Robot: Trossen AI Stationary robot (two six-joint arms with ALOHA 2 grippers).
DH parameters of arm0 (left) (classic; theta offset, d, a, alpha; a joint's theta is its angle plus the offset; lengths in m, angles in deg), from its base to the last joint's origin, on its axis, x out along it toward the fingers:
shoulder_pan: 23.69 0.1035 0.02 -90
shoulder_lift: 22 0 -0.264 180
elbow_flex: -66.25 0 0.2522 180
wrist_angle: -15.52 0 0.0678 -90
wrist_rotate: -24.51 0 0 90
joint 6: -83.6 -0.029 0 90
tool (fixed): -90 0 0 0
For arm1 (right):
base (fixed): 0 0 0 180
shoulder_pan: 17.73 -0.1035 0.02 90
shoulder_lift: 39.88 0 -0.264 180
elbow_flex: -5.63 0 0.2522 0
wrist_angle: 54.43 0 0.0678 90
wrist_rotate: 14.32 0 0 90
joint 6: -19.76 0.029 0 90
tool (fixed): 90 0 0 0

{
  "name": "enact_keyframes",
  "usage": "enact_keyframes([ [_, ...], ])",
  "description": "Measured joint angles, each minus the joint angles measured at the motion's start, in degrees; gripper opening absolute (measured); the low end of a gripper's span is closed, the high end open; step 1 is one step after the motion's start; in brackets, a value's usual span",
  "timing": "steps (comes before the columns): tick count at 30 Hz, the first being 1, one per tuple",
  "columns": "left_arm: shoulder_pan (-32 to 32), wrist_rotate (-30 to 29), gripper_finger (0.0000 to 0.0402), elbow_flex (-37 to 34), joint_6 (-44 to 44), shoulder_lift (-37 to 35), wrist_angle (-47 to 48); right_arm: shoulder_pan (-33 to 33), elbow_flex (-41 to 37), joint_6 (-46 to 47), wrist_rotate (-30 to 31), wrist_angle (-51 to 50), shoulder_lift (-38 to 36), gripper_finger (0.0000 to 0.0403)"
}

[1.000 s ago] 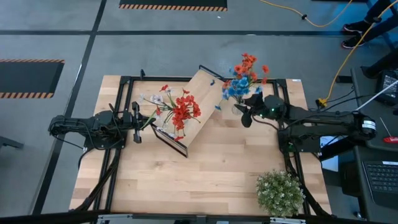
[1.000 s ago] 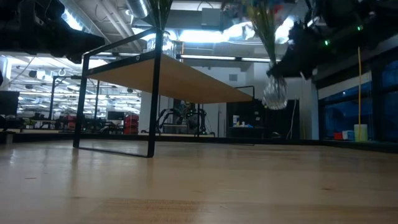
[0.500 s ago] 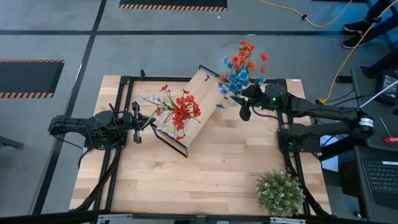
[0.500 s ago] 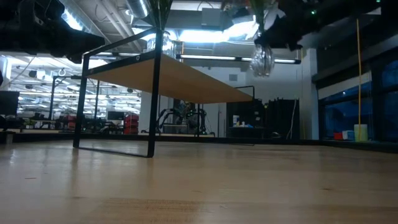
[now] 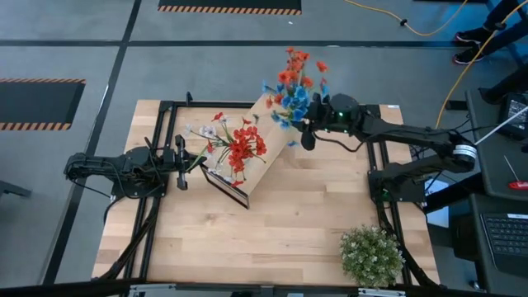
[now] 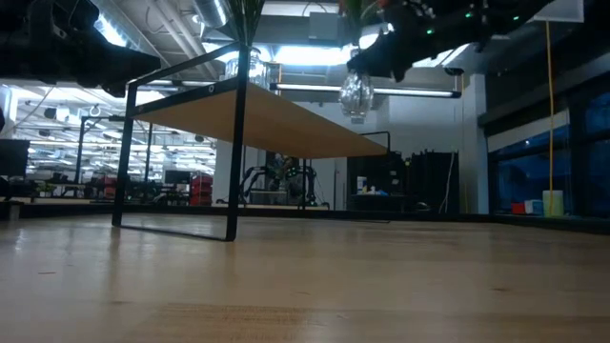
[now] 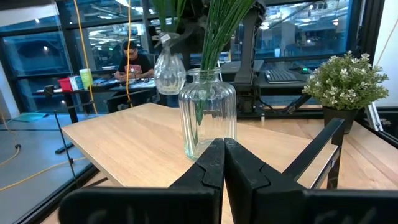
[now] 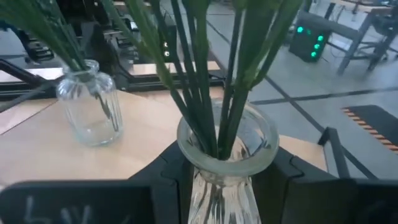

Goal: Pick and place flowers into a vace then onto a shelf
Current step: Put the transparent flower vase with flowers on the shelf

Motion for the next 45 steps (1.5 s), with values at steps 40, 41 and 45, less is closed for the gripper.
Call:
enact_keyframes([
  [40, 0.00, -0.01, 0.0004, 0.00, 0.00, 0.00, 0.00, 3.47, 10.87, -1.70, -2.83, 1.30, 17.34, 0.0116],
  [41, -0.02, -0.02, 0.0004, 0.00, 0.02, -0.02, 0.00, 3.47, 10.87, -1.70, -2.83, 1.23, 17.34, 0.0116],
  [45, -0.01, -0.02, 0.0004, 0.00, 0.00, -0.01, 0.00, 3.47, 10.87, -1.63, -2.83, 1.11, 17.32, 0.0116],
])
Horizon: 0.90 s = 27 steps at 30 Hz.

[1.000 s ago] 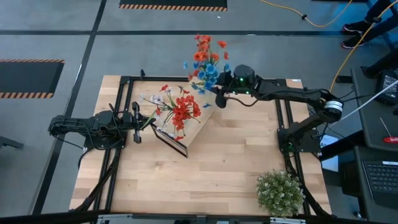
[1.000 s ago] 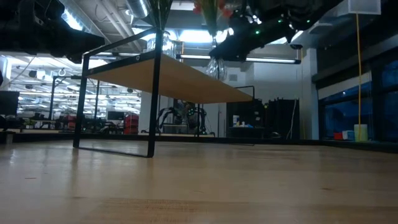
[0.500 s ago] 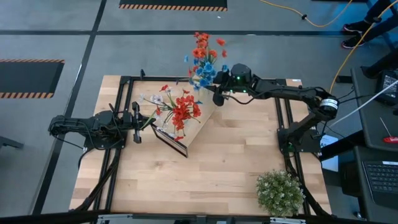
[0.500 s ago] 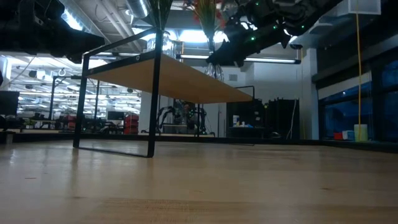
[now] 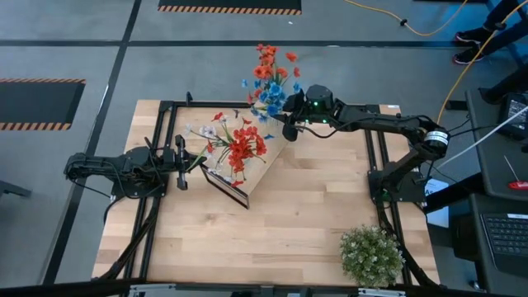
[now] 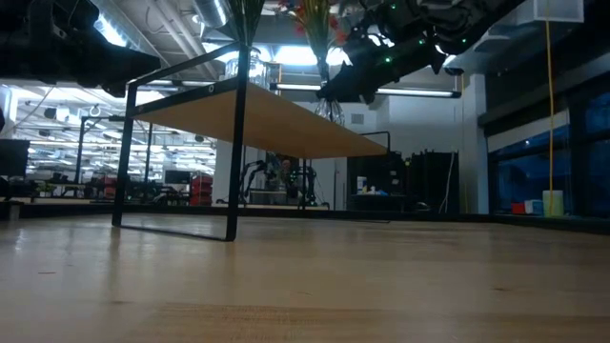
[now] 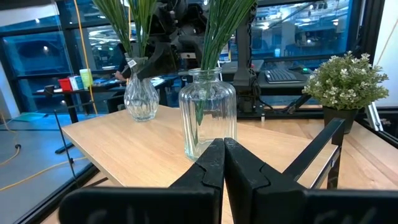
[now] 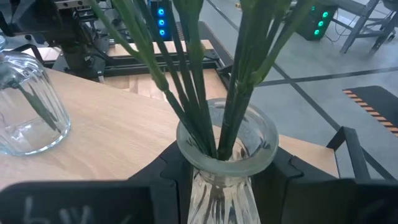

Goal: Pick and place flowers into a vace then onto a shelf
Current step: Put the transparent flower vase with flowers on the shelf

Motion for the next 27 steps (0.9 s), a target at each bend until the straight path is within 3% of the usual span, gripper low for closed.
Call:
enact_keyframes([
  [11, 0.00, 0.00, 0.0004, 0.00, 0.02, -0.01, -0.01, 0.00, 0.00, 0.10, 0.00, -0.04, -0.02, 0.0165],
  [27, 0.00, 0.00, 0.0004, 0.00, 0.01, 0.01, 0.00, 0.00, 0.00, -0.30, 0.02, -0.58, -0.02, 0.0171],
])
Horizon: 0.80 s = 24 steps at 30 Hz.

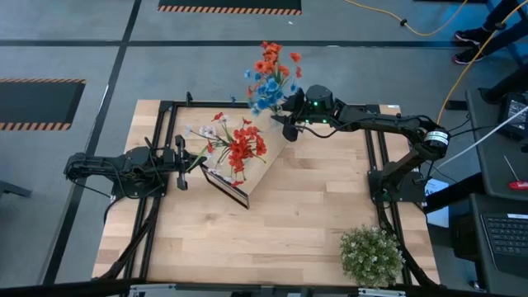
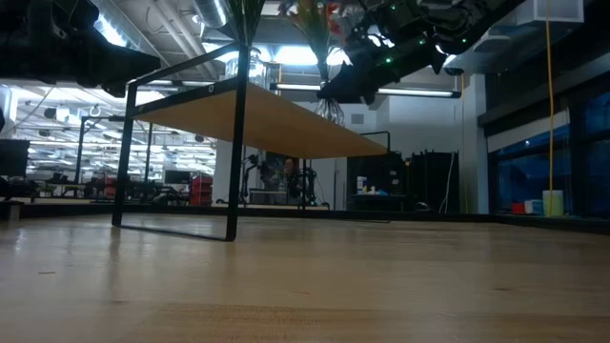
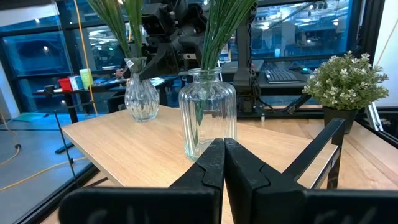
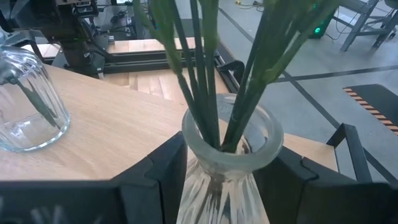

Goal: Pick and place flowers into a vace then onto a shelf
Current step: Put the transparent flower vase with flowers on the shelf, then return to Home Position

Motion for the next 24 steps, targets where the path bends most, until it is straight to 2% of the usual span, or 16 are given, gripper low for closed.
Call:
enact_keyframes([
  [15, -0.01, 0.00, 0.0004, 0.00, 0.00, 0.00, 0.00, 0.00, 0.00, -1.51, 0.11, -1.05, 0.00, 0.0176],
  [20, 0.00, 0.00, 0.0004, 0.00, 0.00, -0.01, 0.00, 0.00, -0.04, -3.16, 0.29, -1.34, 0.00, 0.0206],
  [24, 0.00, 0.00, 0.0004, 0.00, 0.01, 0.00, 0.00, -0.04, -0.04, -2.56, 2.80, -1.32, 0.00, 0.0237],
])
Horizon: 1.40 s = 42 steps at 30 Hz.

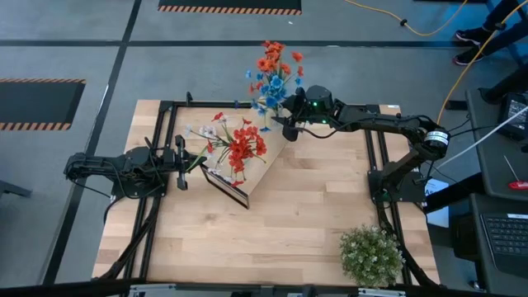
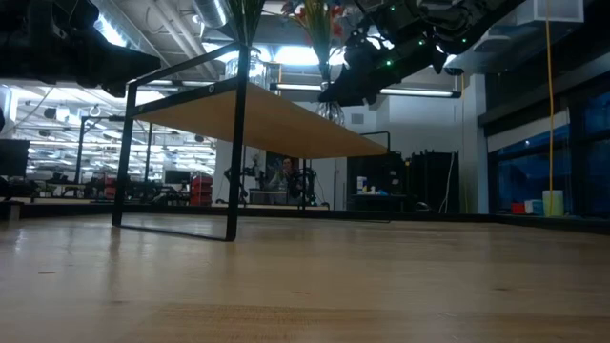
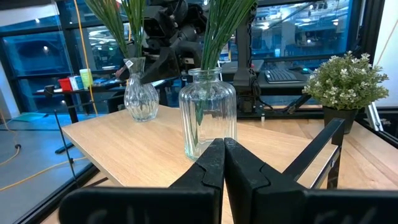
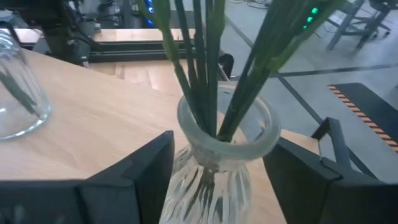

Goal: Pick and place flowers into a vace then onto a shelf
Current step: Return to Home Position

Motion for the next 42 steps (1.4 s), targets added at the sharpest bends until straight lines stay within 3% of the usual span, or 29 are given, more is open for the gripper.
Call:
enact_keyframes([
  [7, -0.01, 0.02, 0.0004, 0.00, -0.02, -0.02, 0.00, 0.07, -0.04, 0.24, 0.88, -3.63, -1.95, 0.0265],
  [20, 0.01, 0.00, 0.0004, -0.02, 0.00, -0.02, -0.02, 0.07, -0.04, 1.57, 0.35, -8.45, -4.91, 0.0266],
  [29, 0.00, 0.02, 0.0004, -0.02, 0.00, 0.00, -0.02, 0.07, -0.04, 1.70, 1.05, -17.79, -15.19, 0.0260],
  [35, 0.01, 0.00, 0.0004, -0.02, 0.02, -0.02, 0.00, -0.64, -1.33, 2.62, 5.46, -26.86, -24.91, 0.0191],
  [39, 0.01, 0.02, 0.0004, -0.01, 0.02, -0.01, -0.01, -2.40, -9.15, 3.79, 5.26, -23.62, -32.37, 0.0101],
  [42, 0.01, 0.02, 0.0004, -0.02, 0.05, -0.02, -0.02, -4.12, -17.39, 5.76, 4.94, -15.68, -38.13, 0.0027],
])
